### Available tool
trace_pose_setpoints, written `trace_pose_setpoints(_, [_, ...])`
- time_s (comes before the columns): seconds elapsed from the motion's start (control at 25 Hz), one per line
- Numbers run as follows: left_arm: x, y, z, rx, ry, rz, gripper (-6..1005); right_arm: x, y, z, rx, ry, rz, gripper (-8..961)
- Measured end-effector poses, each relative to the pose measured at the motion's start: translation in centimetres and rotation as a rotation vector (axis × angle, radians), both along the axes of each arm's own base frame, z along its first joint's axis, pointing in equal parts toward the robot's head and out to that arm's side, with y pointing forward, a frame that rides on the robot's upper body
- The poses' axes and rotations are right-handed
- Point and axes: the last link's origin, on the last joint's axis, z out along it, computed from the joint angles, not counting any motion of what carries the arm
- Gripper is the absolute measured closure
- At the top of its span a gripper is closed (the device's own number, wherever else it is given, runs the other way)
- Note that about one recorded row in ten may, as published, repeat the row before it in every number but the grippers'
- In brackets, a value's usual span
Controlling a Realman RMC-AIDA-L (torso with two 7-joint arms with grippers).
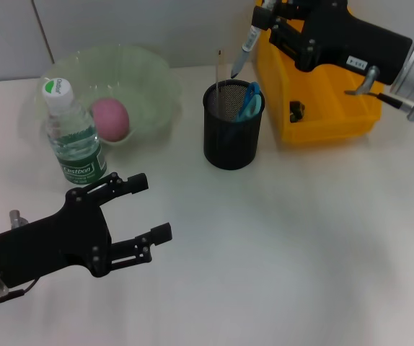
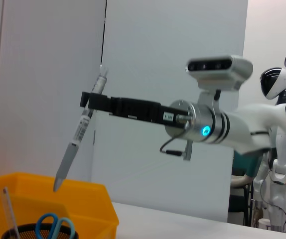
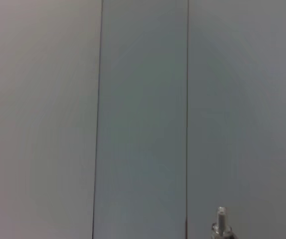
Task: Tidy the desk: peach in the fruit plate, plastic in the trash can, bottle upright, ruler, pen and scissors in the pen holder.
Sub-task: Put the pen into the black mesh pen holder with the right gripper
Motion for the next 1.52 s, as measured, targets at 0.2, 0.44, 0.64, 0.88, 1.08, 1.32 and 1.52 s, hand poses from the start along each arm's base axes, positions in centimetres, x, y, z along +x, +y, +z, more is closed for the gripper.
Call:
trace_pose_setpoints(0.2, [-0.3, -0.2, -0.2, 0.006, 0.003, 0.009, 152, -1.0, 0.4, 1.2, -0.045, -0.031, -0.024, 771])
trace_pose_setpoints(0.44, [-0.6, -0.4, -0.2, 0.015, 0.01, 0.015, 152, -1.2, 0.8, 2.5, -0.081, -0.058, -0.095, 771])
trace_pose_setpoints(0.64, [-0.8, -0.5, -0.3, 0.022, 0.019, 0.015, 152, -1.1, 1.5, 2.5, -0.125, -0.072, -0.166, 771])
trace_pose_setpoints(0.88, [-0.9, -0.4, -1.1, 0.033, 0.077, -0.025, 152, -0.7, 1.6, 2.5, -0.143, -0.063, -0.213, 771])
trace_pose_setpoints(1.08, [-0.9, 0.1, -1.9, 0.014, 0.136, -0.032, 152, -0.3, 1.6, 2.0, -0.162, -0.052, -0.235, 771])
trace_pose_setpoints(1.32, [-0.8, 0.3, -2.0, 0.011, 0.144, -0.038, 152, -0.4, 2.2, 0.6, -0.179, -0.058, -0.257, 770])
trace_pose_setpoints(1.52, [-0.8, 0.2, -2.1, 0.006, 0.145, -0.037, 152, -0.5, 2.6, -0.7, -0.192, -0.079, -0.259, 770])
